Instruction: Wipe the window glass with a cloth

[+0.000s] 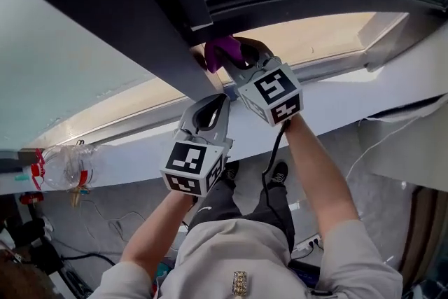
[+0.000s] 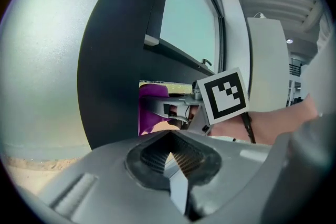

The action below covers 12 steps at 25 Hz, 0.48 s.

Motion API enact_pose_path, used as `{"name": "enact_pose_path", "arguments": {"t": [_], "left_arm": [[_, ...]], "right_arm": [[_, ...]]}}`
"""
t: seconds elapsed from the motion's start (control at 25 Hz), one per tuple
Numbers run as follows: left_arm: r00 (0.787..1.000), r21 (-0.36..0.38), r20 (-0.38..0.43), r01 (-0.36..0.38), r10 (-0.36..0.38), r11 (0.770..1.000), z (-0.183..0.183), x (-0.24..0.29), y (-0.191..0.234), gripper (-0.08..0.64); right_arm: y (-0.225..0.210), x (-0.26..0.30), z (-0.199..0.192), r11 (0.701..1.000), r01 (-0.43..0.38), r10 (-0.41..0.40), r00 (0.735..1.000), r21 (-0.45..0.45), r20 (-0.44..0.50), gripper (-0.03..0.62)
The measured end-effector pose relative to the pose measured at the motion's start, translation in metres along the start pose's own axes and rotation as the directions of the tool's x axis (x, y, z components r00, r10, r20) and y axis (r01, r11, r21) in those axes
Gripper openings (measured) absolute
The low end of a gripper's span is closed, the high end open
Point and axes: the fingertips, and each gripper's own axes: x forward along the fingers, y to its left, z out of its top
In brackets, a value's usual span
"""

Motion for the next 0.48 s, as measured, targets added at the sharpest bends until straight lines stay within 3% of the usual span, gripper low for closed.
{"name": "enact_pose_path", "arguments": {"t": [0.24, 0.48], "left_arm": [[0.986, -0.072, 0.022, -0.163, 0.165, 0.984, -0.011, 0.012, 0.001, 0.000], [0.974, -0.114, 0.031, -0.220, 0.225, 0.969, -0.015, 0.014, 0.004, 0.000]], "right_arm": [[0.002, 0.033, -0.005, 0.993, -0.111, 0.113, 0.993, -0.043, 0.041, 0.084], [-0.004, 0.047, -0.012, 0.993, -0.105, 0.109, 0.990, -0.045, 0.095, 0.084]]}}
